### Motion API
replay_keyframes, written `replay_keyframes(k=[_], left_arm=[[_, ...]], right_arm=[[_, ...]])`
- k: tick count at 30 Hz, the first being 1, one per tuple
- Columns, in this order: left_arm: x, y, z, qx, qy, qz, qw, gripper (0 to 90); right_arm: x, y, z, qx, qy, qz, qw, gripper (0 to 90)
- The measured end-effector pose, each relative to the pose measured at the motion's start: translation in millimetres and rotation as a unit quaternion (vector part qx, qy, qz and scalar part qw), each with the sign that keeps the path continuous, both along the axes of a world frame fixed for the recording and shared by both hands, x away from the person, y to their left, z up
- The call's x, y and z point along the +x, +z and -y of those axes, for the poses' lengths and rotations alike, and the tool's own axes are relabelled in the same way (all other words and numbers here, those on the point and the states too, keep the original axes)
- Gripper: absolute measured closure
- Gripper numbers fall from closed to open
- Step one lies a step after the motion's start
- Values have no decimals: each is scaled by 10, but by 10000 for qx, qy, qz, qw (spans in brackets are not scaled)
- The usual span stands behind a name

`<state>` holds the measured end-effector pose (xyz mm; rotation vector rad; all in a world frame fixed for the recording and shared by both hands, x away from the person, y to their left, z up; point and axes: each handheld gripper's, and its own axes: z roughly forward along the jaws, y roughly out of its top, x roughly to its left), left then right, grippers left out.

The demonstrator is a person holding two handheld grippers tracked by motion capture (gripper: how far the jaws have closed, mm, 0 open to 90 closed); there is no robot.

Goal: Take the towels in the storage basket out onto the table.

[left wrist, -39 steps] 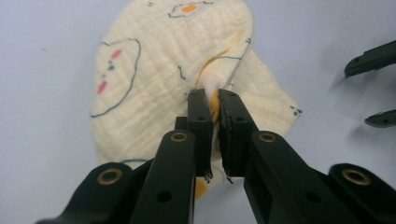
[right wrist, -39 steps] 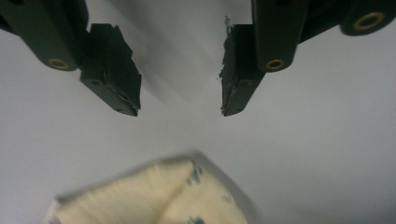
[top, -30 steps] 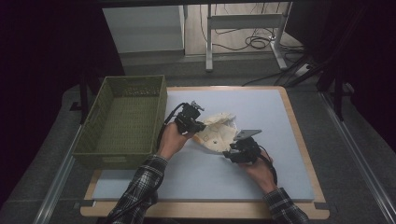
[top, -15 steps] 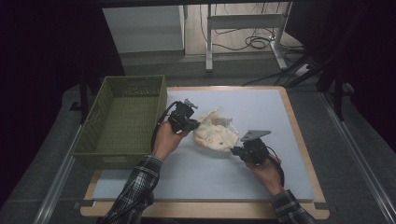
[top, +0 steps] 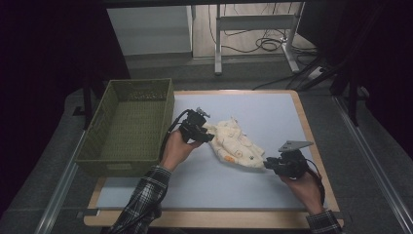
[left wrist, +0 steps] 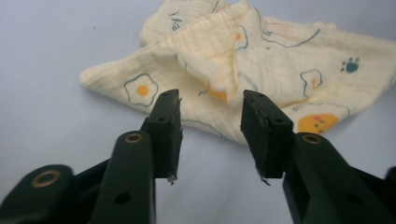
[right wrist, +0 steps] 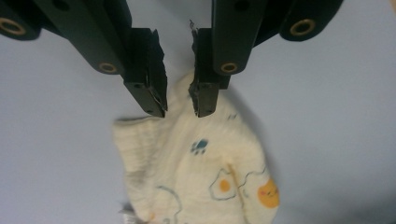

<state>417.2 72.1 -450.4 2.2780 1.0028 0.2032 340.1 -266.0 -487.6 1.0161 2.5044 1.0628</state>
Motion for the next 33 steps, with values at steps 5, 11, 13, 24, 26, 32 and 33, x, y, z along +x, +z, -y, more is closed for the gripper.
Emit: replay_keyframes(k=[5,11,13,24,26,32,33], left_arm=[[79,-37,163,-35,-117,53,9999,557],[227,-149,510,113,-274,69,9995,528],[273,-198,613,138,-357,54,9993,506],[260,-427,657,546,-452,-205,9973,869],[208,-355,607,540,-442,-107,9975,872],[-123,-97,349,415,-437,149,9981,874],[-180,-82,305,363,-430,166,9983,874]], right_arm=[[124,29,35,-81,-171,86,9998,726],[424,-84,41,-27,-381,18,9993,725],[507,-124,34,13,-398,15,9992,705],[653,-317,-229,-195,-326,-16,9993,648],[637,-312,-238,-264,-342,22,9991,713],[550,-256,-228,-401,-252,133,9988,869],[534,-236,-201,-342,-276,155,9989,869]])
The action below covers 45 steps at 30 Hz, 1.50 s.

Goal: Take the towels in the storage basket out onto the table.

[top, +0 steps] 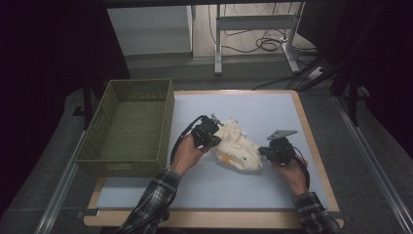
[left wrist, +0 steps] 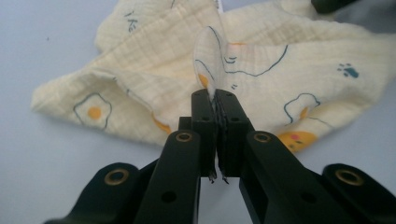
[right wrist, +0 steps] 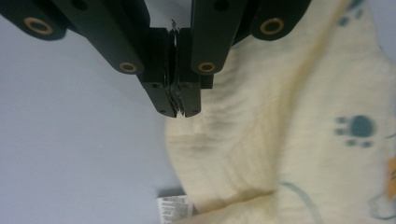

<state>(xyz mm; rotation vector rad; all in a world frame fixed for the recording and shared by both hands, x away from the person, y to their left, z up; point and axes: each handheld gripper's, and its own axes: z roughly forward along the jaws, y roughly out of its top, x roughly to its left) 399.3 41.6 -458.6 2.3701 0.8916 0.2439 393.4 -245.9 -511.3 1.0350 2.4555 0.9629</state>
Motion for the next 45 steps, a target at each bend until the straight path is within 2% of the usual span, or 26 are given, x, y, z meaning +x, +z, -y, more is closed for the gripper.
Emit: replay_keyframes(k=[6,7,11,12,13,14,15,17,18,20,23,25,27,28,30,31,32,34,35,36,38,39,41,43,44,45], left_arm=[[-266,-60,-195,-140,11,30,9999,868],[-362,-132,-266,-209,-2,-2,9998,867],[-502,-252,-364,-192,20,-81,9998,864],[-597,-339,-436,-263,25,-265,9993,859],[-597,-339,-436,-263,25,-265,9993,848],[-668,-407,-472,-300,-10,-414,9987,848],[-732,-454,-489,-290,-8,-473,9985,760],[-761,-460,-497,-294,13,-392,9988,614],[-777,-438,-505,-337,58,-319,9989,614],[-733,-316,-498,-499,191,-123,9985,553],[-655,-213,-473,-641,231,-12,9977,520],[-458,-121,-384,-721,273,110,9970,515],[-377,-113,-344,-717,292,133,9969,511],[-269,-116,-293,-668,328,159,9971,511],[-95,-151,-204,-637,409,159,9970,510],[41,-204,-122,-524,456,203,9974,508],[41,-204,-122,-524,456,203,9974,506],[243,-321,-13,-292,598,220,9975,492],[243,-321,-13,-292,598,220,9975,489],[309,-368,10,-137,684,257,9972,489],[419,-479,7,78,903,314,9954,447],[419,-479,7,78,903,314,9954,439],[489,-607,-58,285,1229,265,9917,418],[517,-644,-154,-120,1322,7,9912,441],[517,-644,-154,-120,1322,7,9912,470],[510,-652,-181,-227,1373,-14,9903,470]], right_arm=[[-87,118,192,53,-146,106,9998,869],[-131,165,287,99,-196,129,9997,869],[-198,211,421,76,-293,117,9995,868],[-226,211,461,52,-311,71,9995,868],[-226,211,461,52,-311,71,9995,868],[-244,205,482,34,-326,34,9995,868],[-293,163,536,-9,-358,-26,9994,864],[-327,140,568,-48,-366,-50,9993,842],[-327,140,568,-48,-366,-50,9993,842],[-355,147,605,63,-413,15,9991,806],[-360,175,604,54,-439,79,9990,787],[-339,203,594,142,-409,96,9990,768],[-328,208,588,144,-408,100,9990,765],[-300,207,567,181,-383,80,9991,757],[-285,201,554,227,-370,71,9990,748],[-243,189,520,291,-347,51,9990,735],[-243,189,520,291,-347,51,9990,735],[-146,157,443,390,-303,-28,9988,704],[-146,157,443,390,-303,-28,9988,704],[-118,148,417,410,-285,-51,9987,692],[-12,99,289,446,-180,-107,9988,628],[-12,99,289,446,-180,-107,9988,628],[63,16,157,274,-122,-142,9994,583],[71,-67,81,11,-112,-154,9998,611],[71,-67,81,11,-112,-154,9998,611],[45,-71,72,22,-130,-54,9999,718]])
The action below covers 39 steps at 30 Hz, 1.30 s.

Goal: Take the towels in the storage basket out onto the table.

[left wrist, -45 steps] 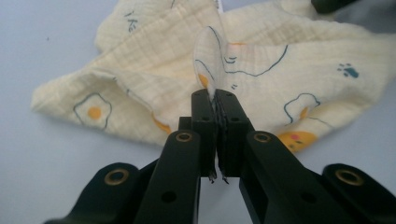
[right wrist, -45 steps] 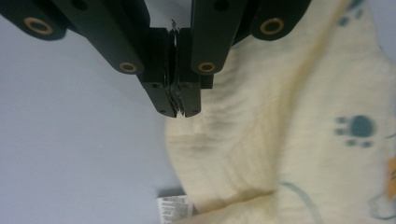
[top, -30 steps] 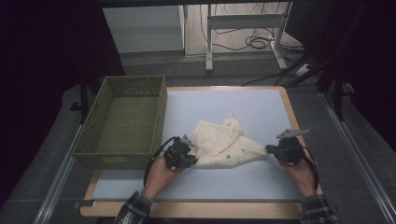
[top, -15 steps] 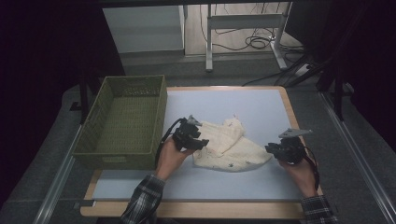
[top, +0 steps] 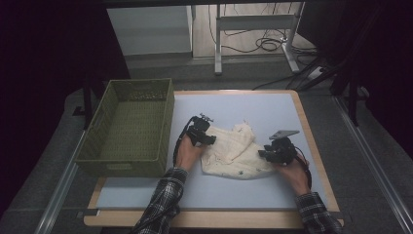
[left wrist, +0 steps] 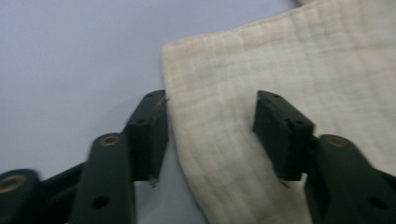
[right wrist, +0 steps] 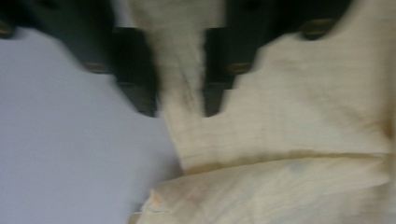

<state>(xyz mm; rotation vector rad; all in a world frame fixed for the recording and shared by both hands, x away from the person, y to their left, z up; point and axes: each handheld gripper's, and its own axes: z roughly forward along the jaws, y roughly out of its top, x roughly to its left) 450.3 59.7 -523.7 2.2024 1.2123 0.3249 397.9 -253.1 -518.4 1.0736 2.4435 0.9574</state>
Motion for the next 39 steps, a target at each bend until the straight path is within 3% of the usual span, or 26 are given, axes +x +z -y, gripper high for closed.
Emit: replay_keyframes(k=[1,2,3,4,5,6,7,10,13,16,17,18,21,25,26,27,28,29,31,35,39], left_arm=[[-18,3,-14,-68,-57,-17,10000,659],[-18,3,-14,-68,-57,-17,10000,713],[-21,11,-17,-93,-69,-63,9999,713],[-22,16,-15,-107,-140,-87,9998,851],[-20,29,-12,-35,-167,-52,9998,885],[-20,29,-12,-35,-167,-52,9998,886],[-5,53,-34,41,-70,141,9999,886],[38,75,-71,24,86,251,9996,879],[116,105,-103,154,282,407,9987,875],[167,104,-111,279,356,426,9981,853],[167,104,-111,279,356,426,9981,807],[170,109,-100,284,394,420,9979,716],[100,169,-66,215,285,472,9982,599],[-39,291,-15,63,-192,429,9989,507],[-39,291,-15,63,-192,429,9989,492],[-83,306,18,19,-387,366,9986,492],[-129,309,76,149,-550,295,9979,433],[-129,309,76,149,-550,295,9979,416],[-153,273,156,80,-818,128,9965,405],[-213,246,227,96,-1058,-92,9943,387],[-463,265,184,-17,-1323,-305,9907,368]], right_arm=[[-45,-4,-1,161,52,-146,9997,865],[-45,-4,-1,161,52,-146,9997,865],[-58,-3,-4,146,31,-142,9998,875],[-75,4,-2,124,9,-158,9998,880],[-111,29,10,14,-18,-154,9999,882],[-111,29,10,14,-18,-154,9999,882],[-171,63,68,-54,-54,-37,10000,881],[-238,100,155,-10,-105,-30,9999,880],[-423,141,334,-74,-177,-43,9998,878],[-651,96,463,-15,-161,-268,9995,868],[-701,76,484,-16,-122,-281,9995,851],[-744,72,501,-13,-131,-265,9996,798],[-776,117,543,-67,-238,-55,9997,707],[-704,206,555,62,-321,72,9994,677],[-704,206,555,62,-321,72,9994,677],[-692,220,541,79,-300,89,9995,668],[-681,229,495,130,-230,125,9996,664],[-681,229,495,130,-230,125,9996,664],[-677,219,448,136,-151,119,9997,653],[-695,192,386,82,-42,134,9999,638],[-730,189,447,104,-74,152,9998,630]])
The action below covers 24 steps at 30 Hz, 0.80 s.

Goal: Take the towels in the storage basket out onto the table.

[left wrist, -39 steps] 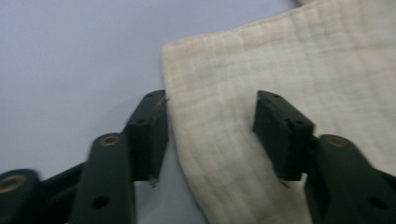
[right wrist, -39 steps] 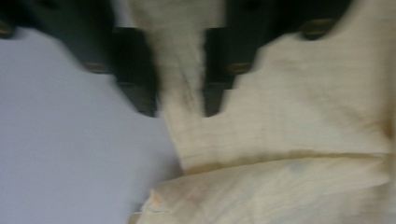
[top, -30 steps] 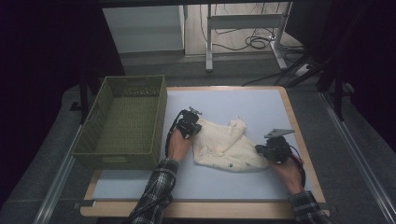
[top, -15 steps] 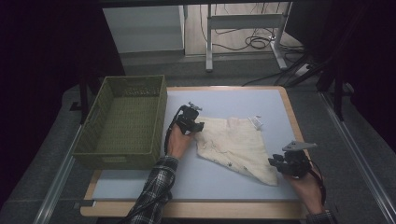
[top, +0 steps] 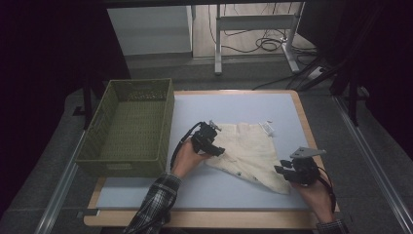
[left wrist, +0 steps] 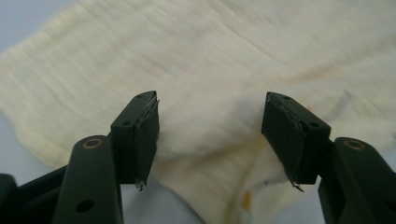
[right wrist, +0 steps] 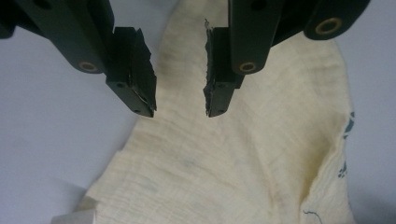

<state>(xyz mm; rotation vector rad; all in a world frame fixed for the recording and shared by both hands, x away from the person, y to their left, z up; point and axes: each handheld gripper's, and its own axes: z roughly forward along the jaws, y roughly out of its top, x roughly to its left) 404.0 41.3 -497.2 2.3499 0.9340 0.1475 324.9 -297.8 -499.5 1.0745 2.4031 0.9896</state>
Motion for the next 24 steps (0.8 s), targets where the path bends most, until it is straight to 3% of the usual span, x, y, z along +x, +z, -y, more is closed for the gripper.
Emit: replay_keyframes(k=[6,7,13,16,18,20,24], left_arm=[[-389,-78,-165,-63,-153,-85,9998,356],[-389,-78,-165,-63,-153,-85,9998,355],[-702,-4,-412,-313,-75,172,9993,361],[-755,10,-443,-393,-97,163,9990,388],[-824,-19,-464,-567,-207,37,9982,390],[-862,-53,-468,-578,-236,17,9980,425],[-894,-225,-419,-597,-235,108,9979,442]], right_arm=[[-32,-32,47,77,-56,-52,9999,620],[-32,-32,47,77,-56,-52,9999,620],[-67,-22,43,100,-34,-40,9999,614],[-77,-8,44,138,-15,-25,9999,615],[-87,2,43,161,-9,-16,9999,615],[-105,8,39,195,9,-25,9998,615],[-133,-1,34,218,39,-38,9997,615]])
